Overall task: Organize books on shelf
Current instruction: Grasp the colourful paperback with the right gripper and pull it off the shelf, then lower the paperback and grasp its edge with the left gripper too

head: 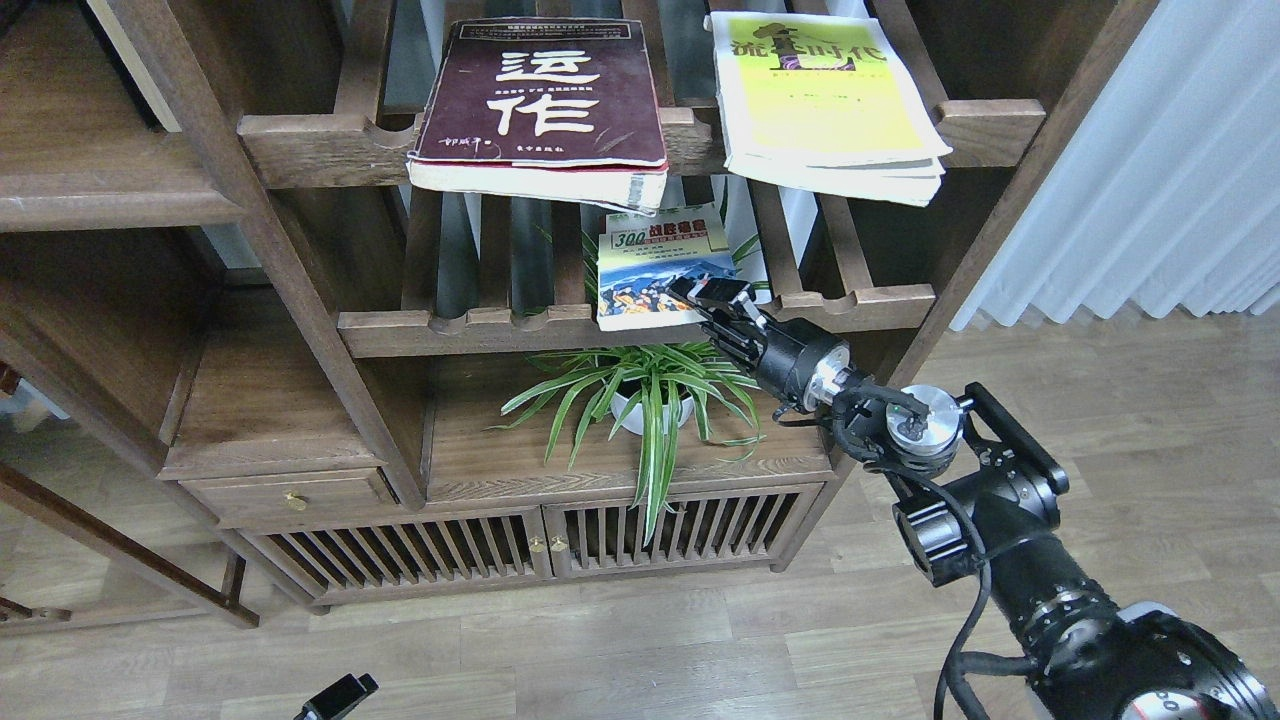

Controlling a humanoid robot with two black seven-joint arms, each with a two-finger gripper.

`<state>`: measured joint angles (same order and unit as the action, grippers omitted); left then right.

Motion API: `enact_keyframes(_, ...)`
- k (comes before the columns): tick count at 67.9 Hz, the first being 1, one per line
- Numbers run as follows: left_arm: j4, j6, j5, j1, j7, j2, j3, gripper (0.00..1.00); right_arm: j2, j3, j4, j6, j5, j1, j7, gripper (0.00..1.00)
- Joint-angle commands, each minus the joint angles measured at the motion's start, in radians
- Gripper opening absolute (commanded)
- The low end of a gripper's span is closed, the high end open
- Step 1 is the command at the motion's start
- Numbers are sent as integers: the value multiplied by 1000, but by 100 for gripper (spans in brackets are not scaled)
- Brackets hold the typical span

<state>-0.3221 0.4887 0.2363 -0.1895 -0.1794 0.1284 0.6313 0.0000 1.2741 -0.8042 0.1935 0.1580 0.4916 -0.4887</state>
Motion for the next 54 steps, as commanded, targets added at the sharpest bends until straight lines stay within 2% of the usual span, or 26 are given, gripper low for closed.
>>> enact_keyframes(1,0,0,0,7,0,-12,-2,100,-6,28,-115,9,14,-71,0,3)
enact_keyframes(13,-8,0,5,18,-2,-36,-2,100,-92,57,-319,52,84,-234,0,3)
enact_keyframes(20,-20,0,9,5,-12,-32,-4,100,-135,68,-397,142,149,-358,0,4)
enact_keyframes(31,-15,0,15,-5,-11,-26,2,100,-189,68,-434,294,196,-496,0,4)
enact_keyframes(42,-18,0,69,-18,0,-6,4,100,-178,45,-448,295,212,-656,0,3)
enact_keyframes(54,-61,0,167,-19,0,-3,1,100,-86,-18,-446,295,210,-728,0,3)
